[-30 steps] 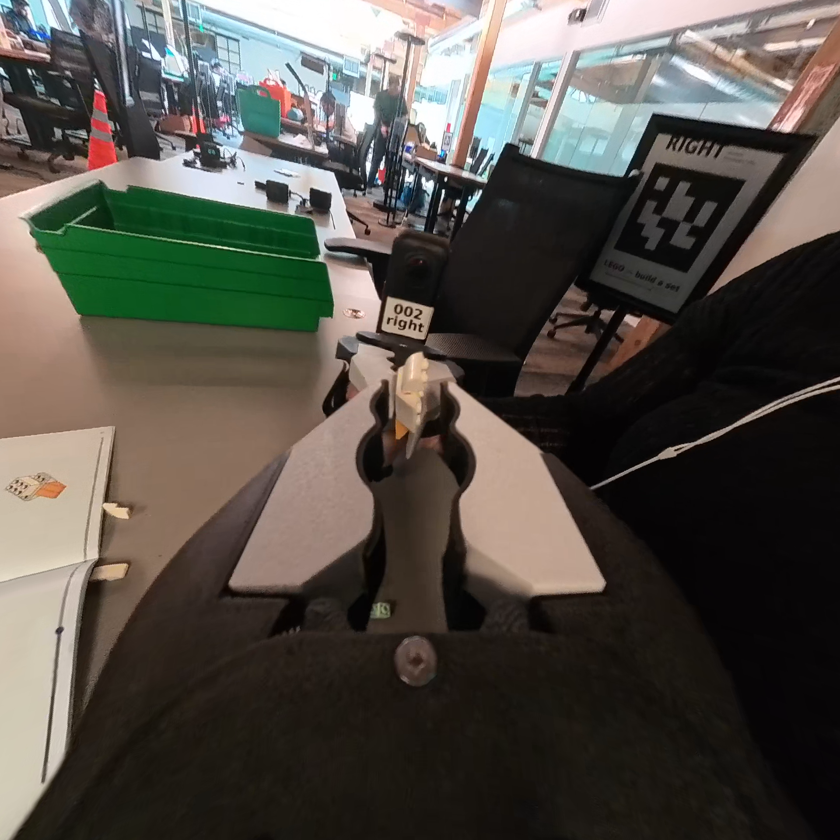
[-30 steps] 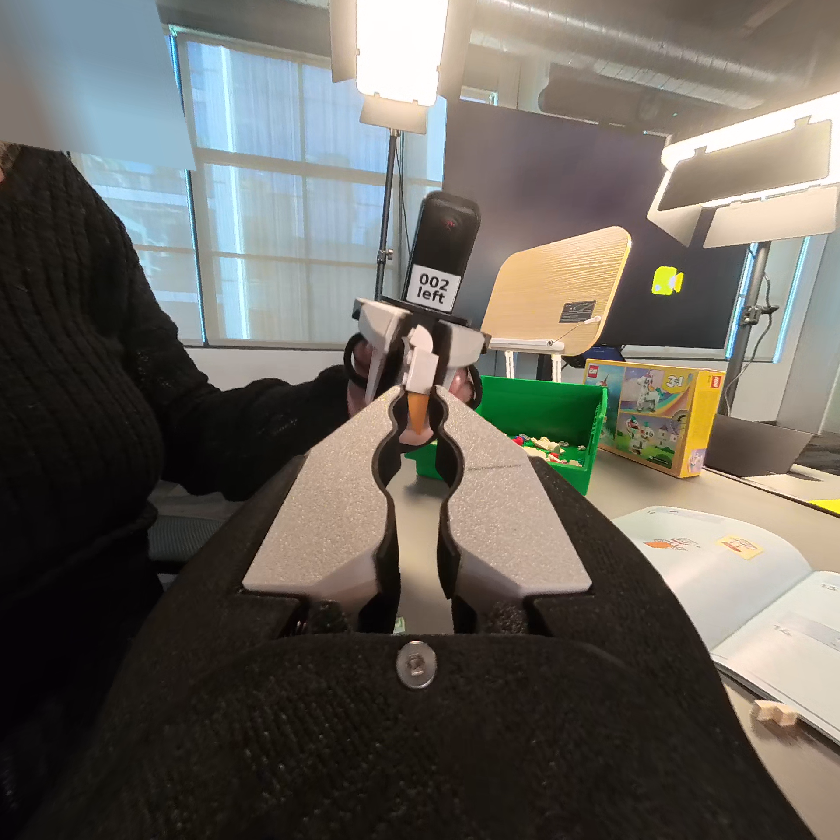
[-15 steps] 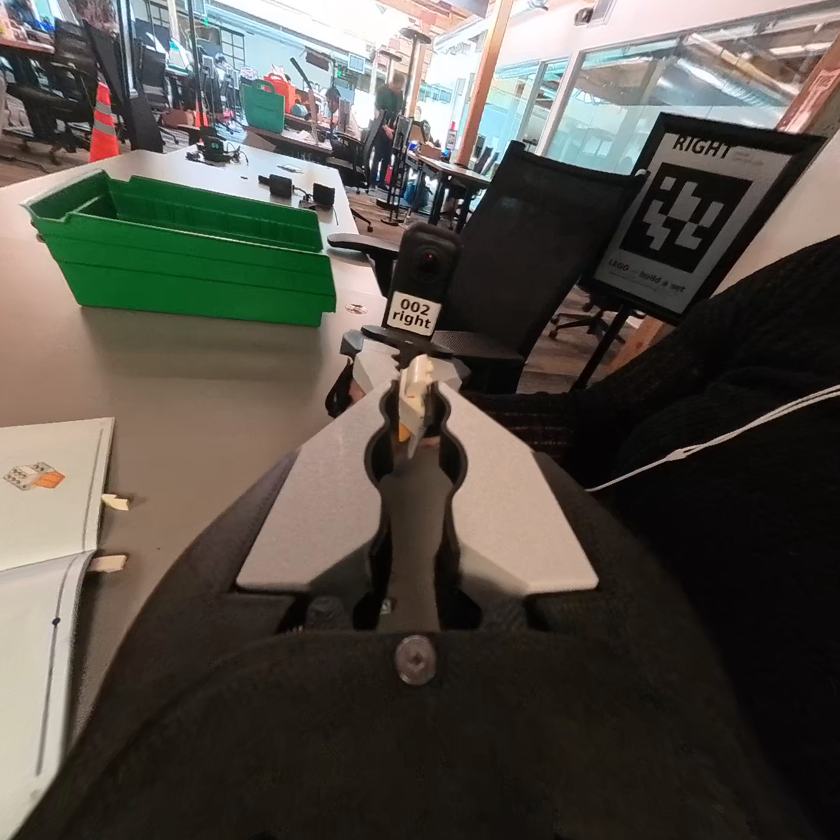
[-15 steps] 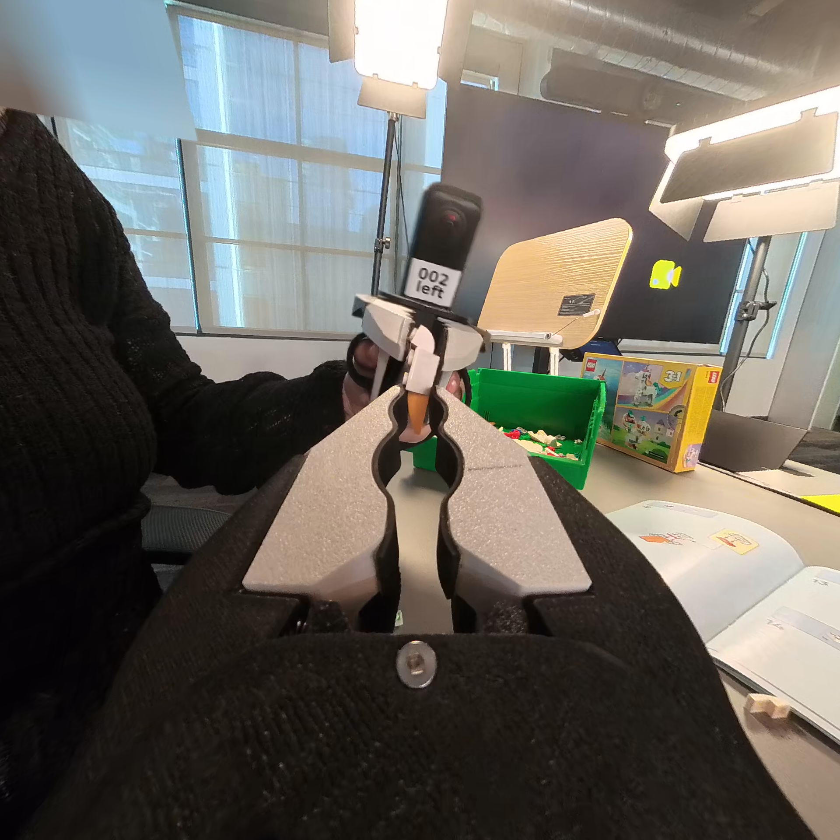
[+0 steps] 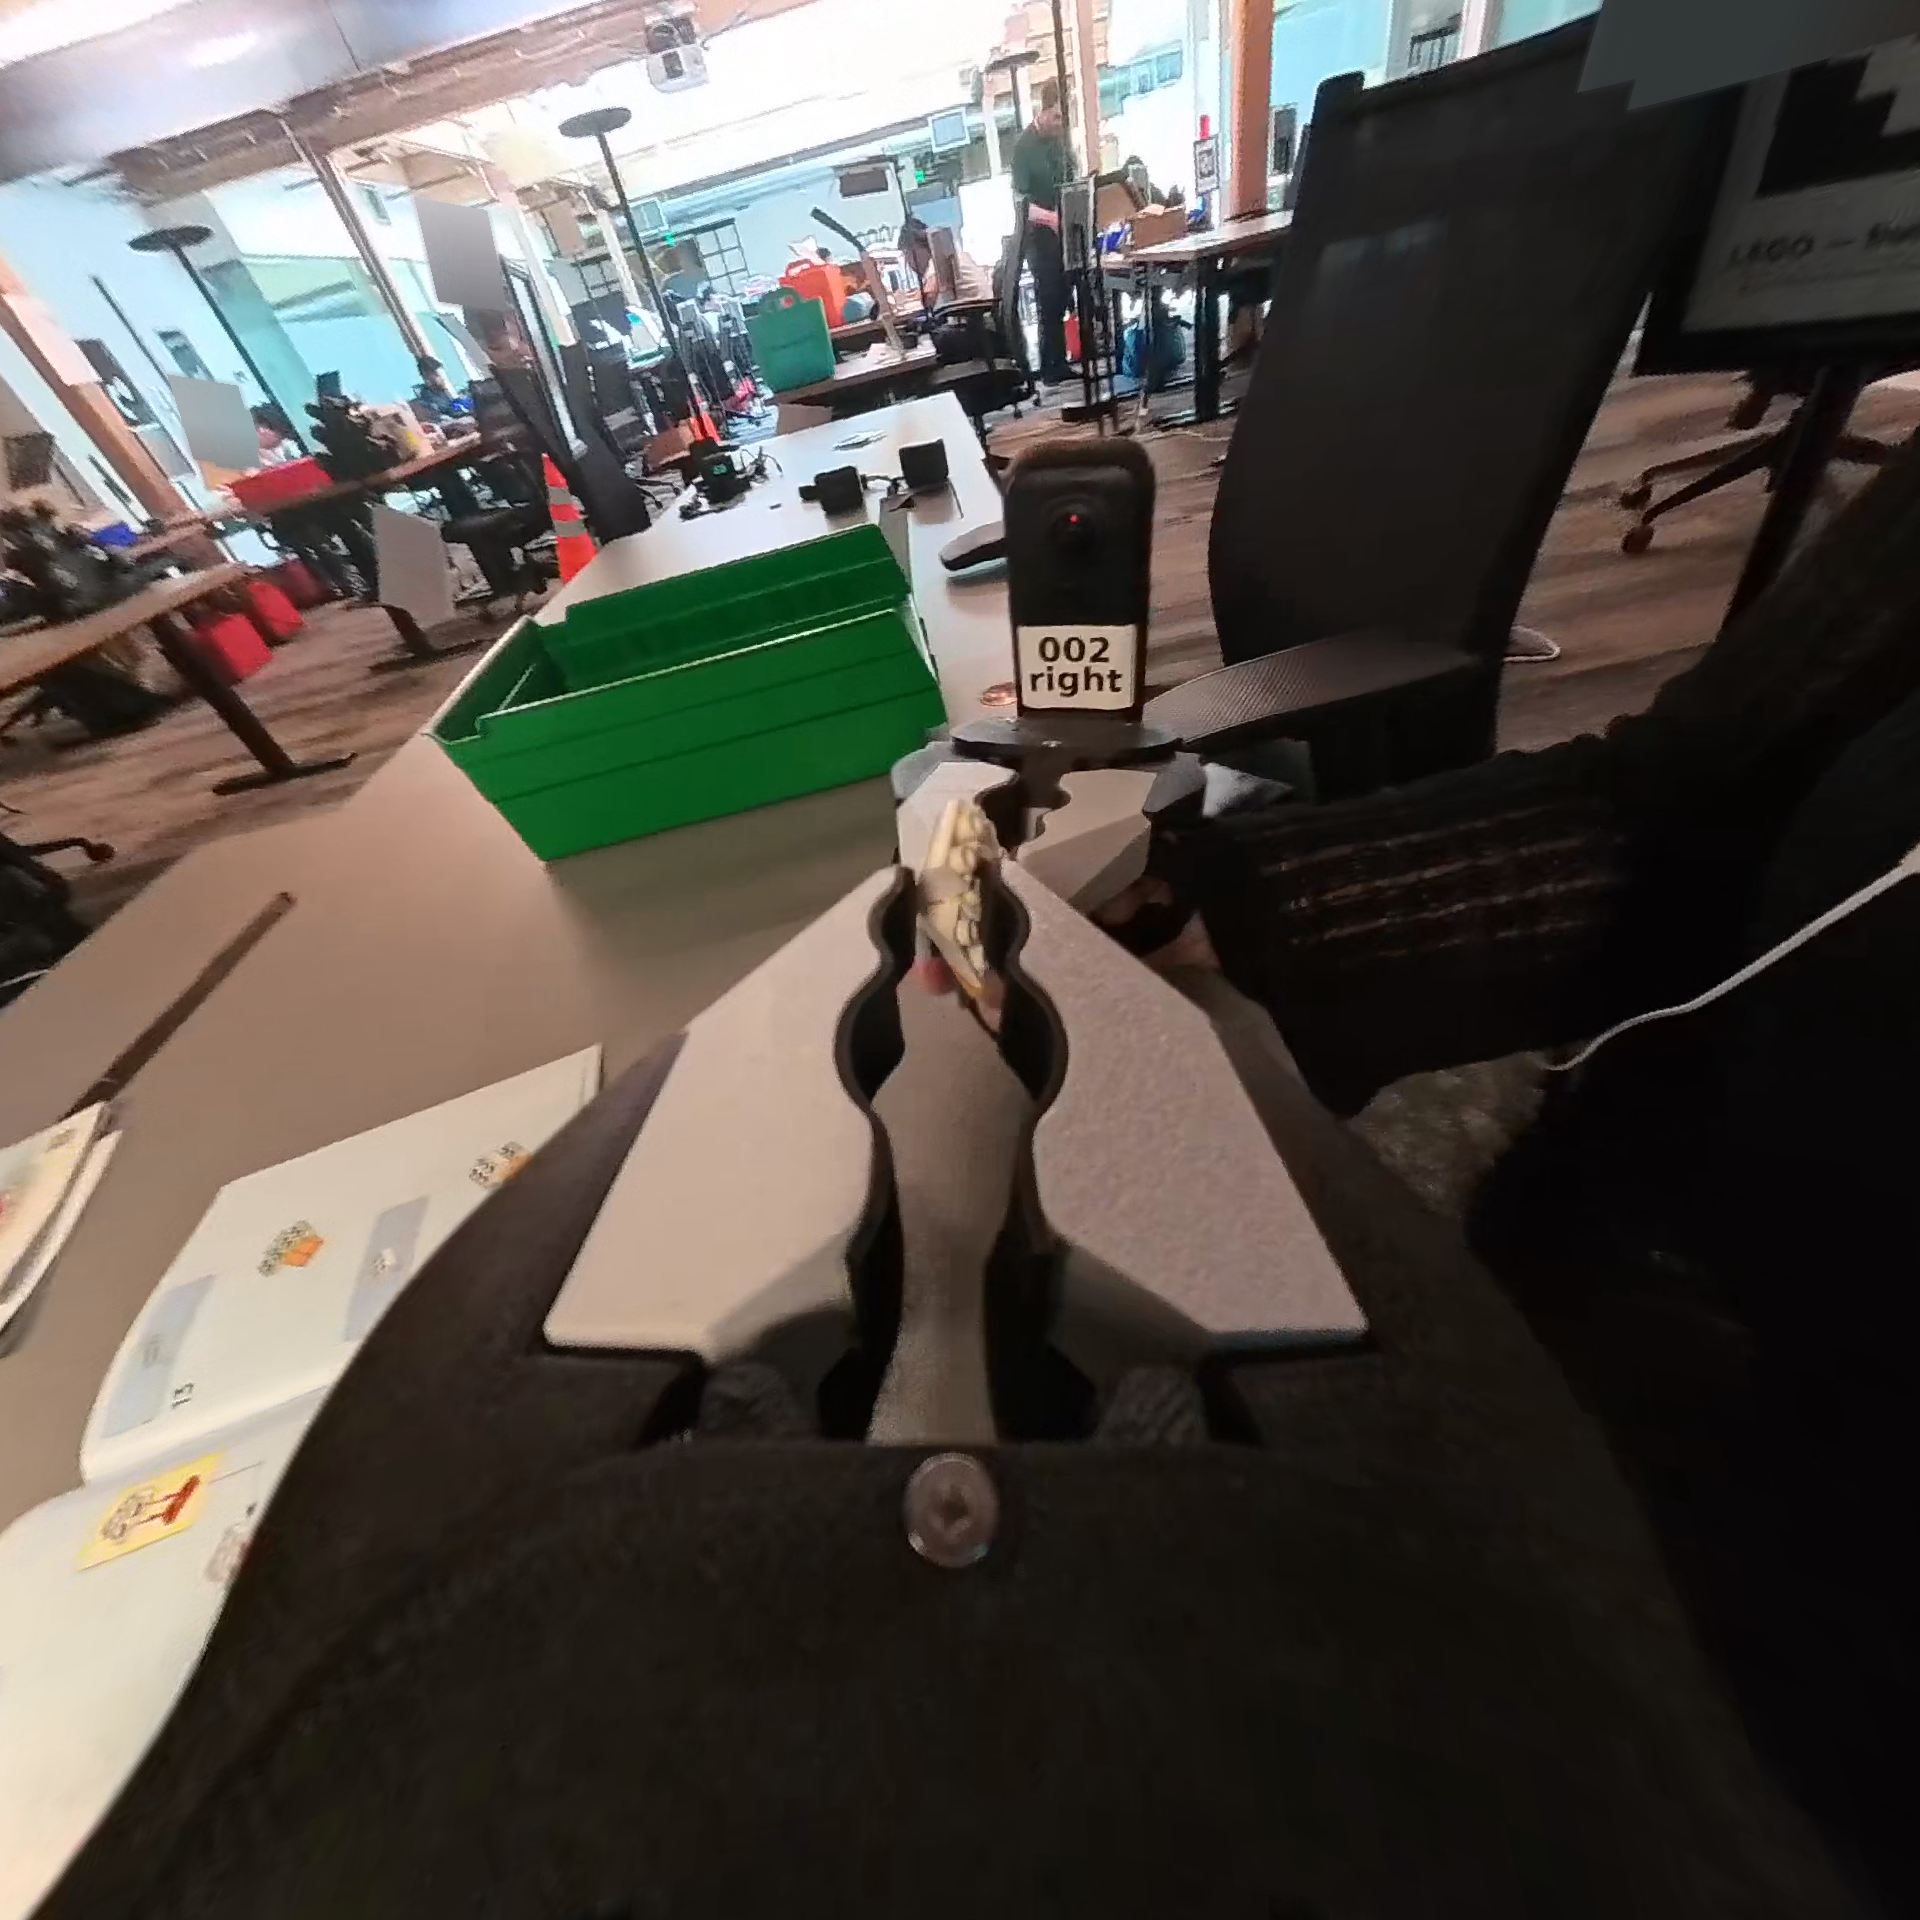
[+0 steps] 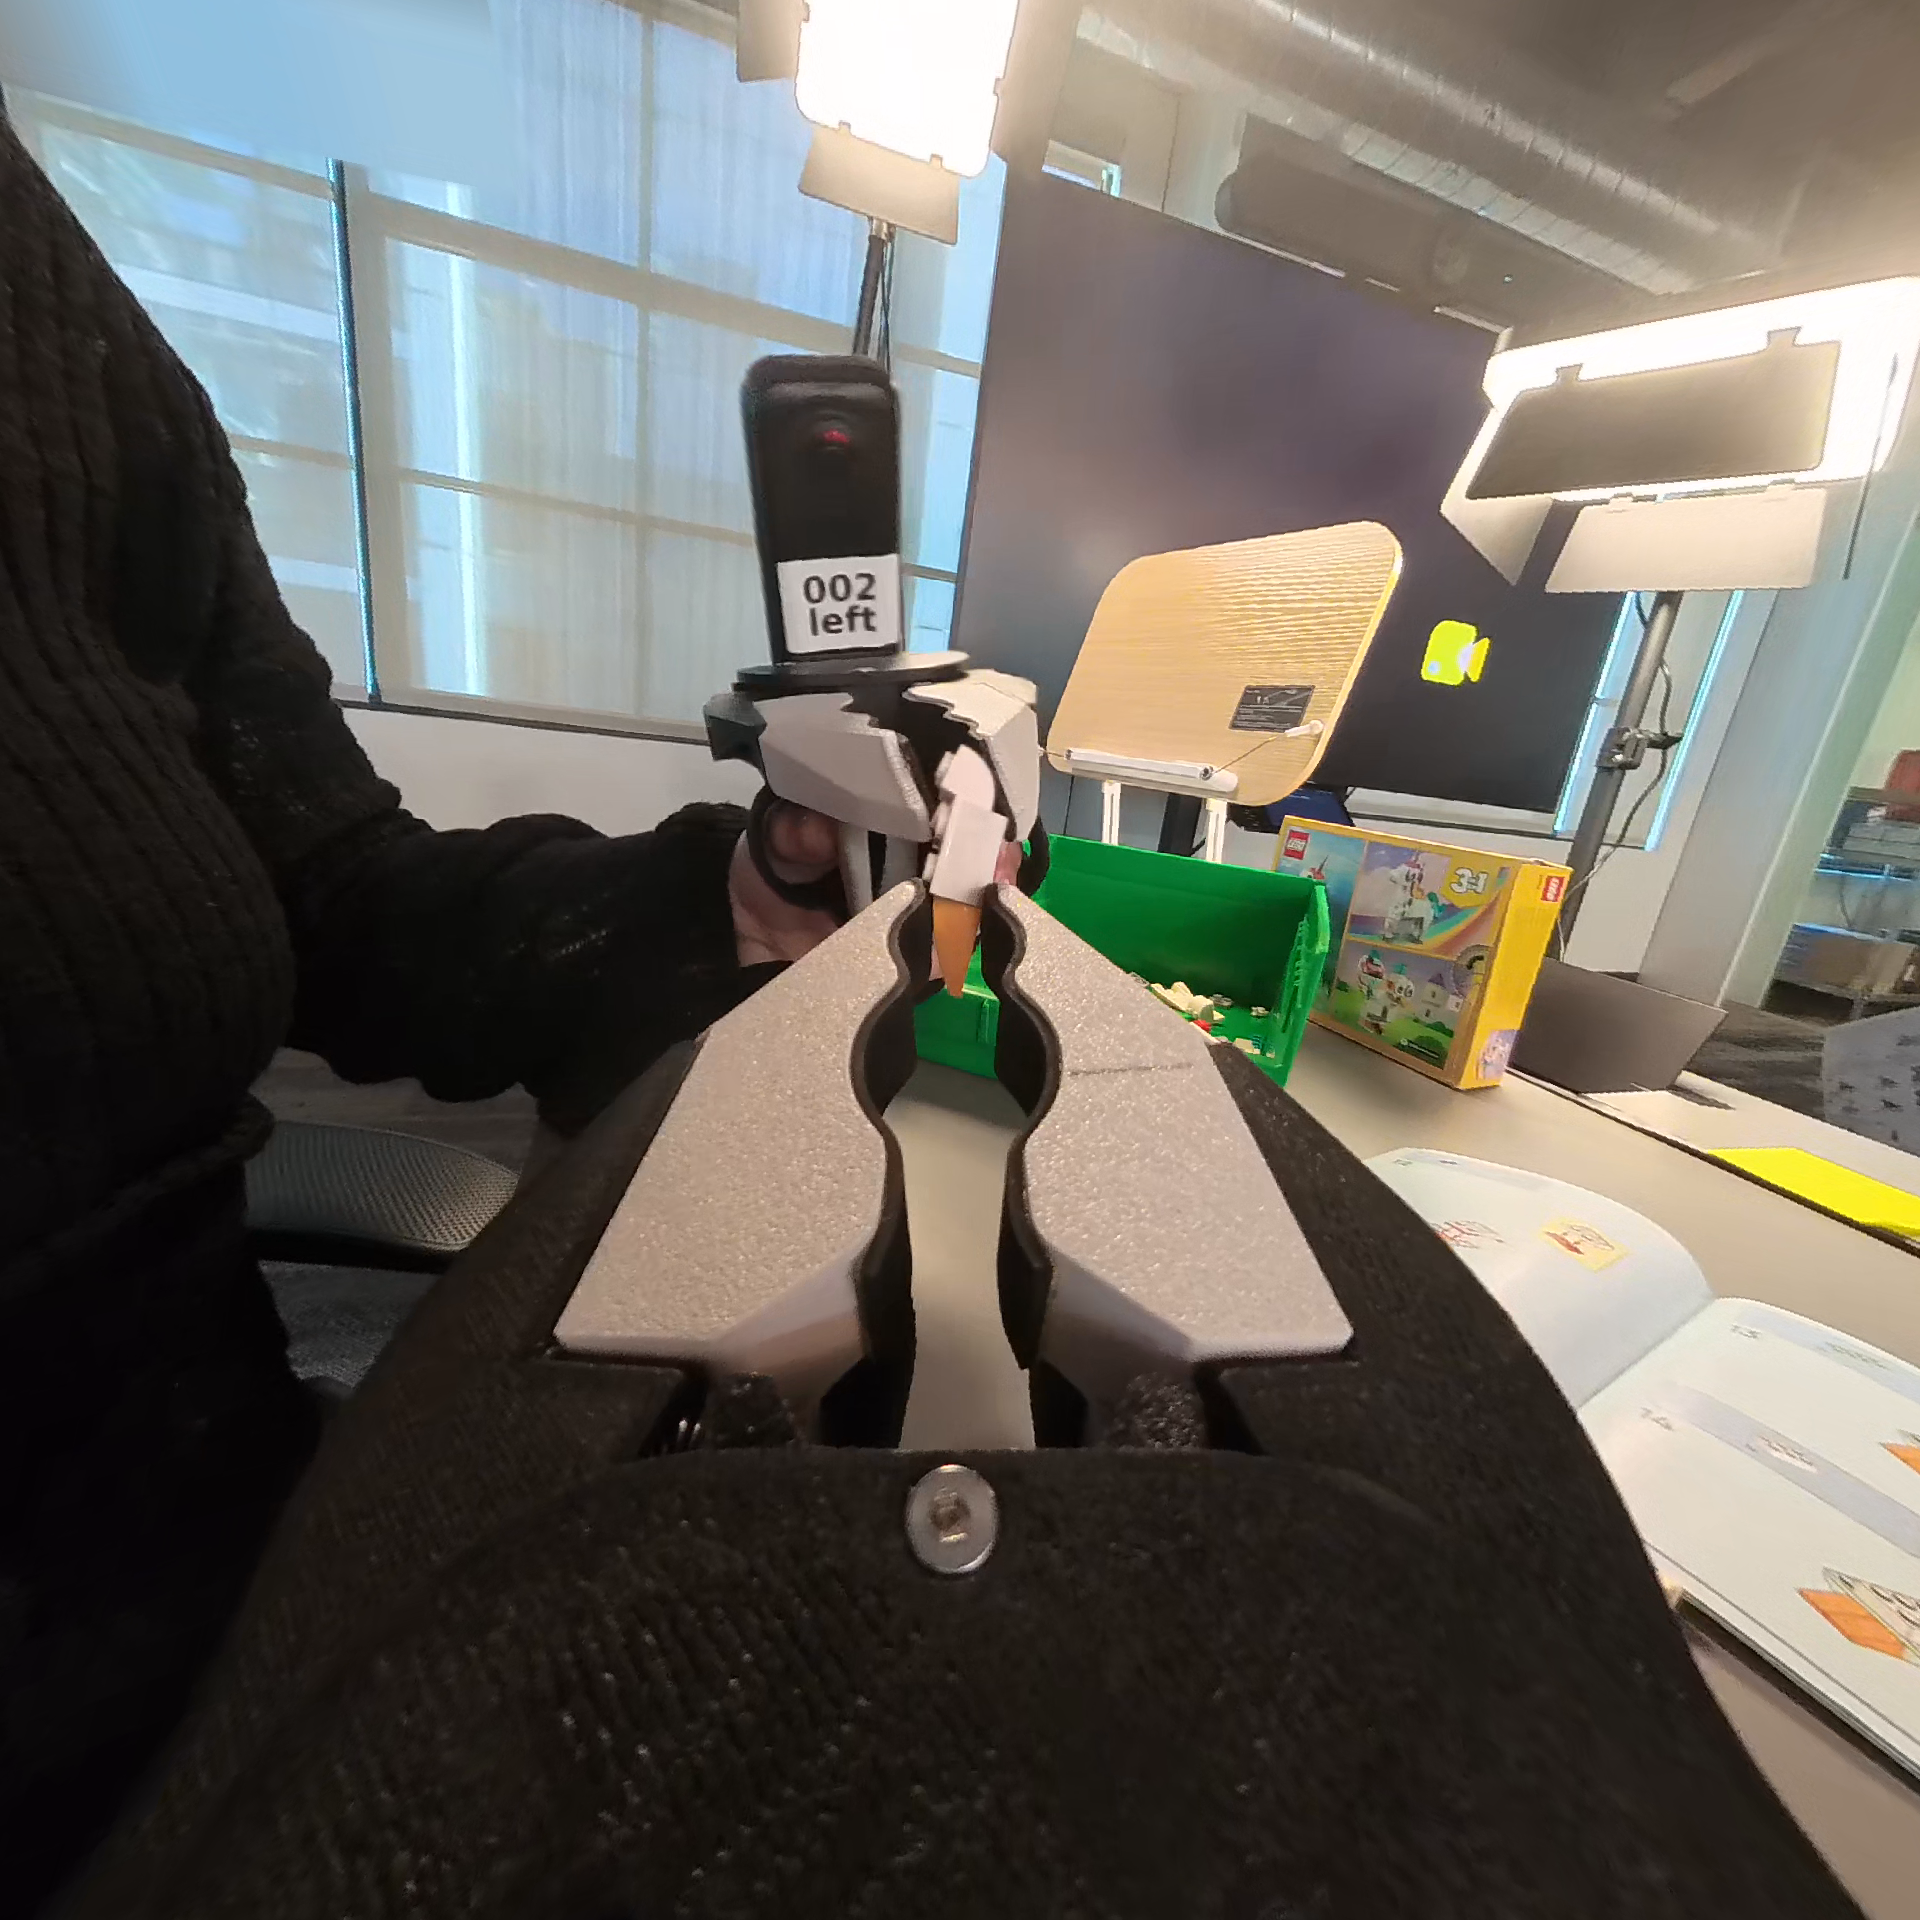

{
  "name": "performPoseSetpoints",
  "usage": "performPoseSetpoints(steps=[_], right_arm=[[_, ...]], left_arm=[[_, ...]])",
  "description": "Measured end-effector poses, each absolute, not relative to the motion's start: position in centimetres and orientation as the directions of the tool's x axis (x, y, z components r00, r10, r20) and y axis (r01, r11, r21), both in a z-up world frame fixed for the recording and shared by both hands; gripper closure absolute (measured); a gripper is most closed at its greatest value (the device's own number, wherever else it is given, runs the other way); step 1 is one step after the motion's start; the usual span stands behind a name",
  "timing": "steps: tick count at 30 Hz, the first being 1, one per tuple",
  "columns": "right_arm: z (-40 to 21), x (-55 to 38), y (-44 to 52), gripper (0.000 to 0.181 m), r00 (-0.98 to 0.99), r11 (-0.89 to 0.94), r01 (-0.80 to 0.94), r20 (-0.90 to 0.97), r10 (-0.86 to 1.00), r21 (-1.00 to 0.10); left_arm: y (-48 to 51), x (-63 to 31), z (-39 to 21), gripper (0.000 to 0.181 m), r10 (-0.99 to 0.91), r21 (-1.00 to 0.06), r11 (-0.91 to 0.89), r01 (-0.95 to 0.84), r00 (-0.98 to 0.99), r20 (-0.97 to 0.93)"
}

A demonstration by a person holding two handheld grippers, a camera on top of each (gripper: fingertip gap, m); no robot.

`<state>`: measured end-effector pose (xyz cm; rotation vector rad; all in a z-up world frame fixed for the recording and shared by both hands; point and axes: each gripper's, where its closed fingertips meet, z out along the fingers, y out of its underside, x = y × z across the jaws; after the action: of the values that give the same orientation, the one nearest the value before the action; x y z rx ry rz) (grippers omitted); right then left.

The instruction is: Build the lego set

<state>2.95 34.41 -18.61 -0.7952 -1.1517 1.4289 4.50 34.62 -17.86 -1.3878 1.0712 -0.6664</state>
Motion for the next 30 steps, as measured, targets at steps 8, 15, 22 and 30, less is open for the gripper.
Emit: performPoseSetpoints(steps=[8, 15, 22, 30], right_arm=[[-18.7, 2.9, 34.4, 0.174, -0.193, 0.056, -0.322, 0.123, 0.973, -0.945], [-18.6, 3.0, 34.2, 0.174, -0.204, 0.058, -0.336, 0.133, 0.970, -0.940], [-18.5, 3.2, 33.8, 0.174, -0.220, 0.063, -0.346, 0.146, 0.964, -0.936], [-18.7, 3.1, 33.4, 0.174, -0.237, 0.070, -0.335, 0.156, 0.959, -0.939]], left_arm=[[34.6, 4.5, -17.9, 0.169, -0.914, -0.984, -0.001, -0.176, 0.399, -0.070], [34.7, 4.3, -18.2, 0.157, -0.918, -0.985, -0.093, -0.142, 0.395, 0.030], [34.2, 4.7, -18.4, 0.163, -0.936, -0.985, -0.130, -0.117, 0.343, 0.082], [33.7, 4.6, -18.0, 0.164, -0.947, -0.984, -0.174, -0.043, 0.281, 0.155]])
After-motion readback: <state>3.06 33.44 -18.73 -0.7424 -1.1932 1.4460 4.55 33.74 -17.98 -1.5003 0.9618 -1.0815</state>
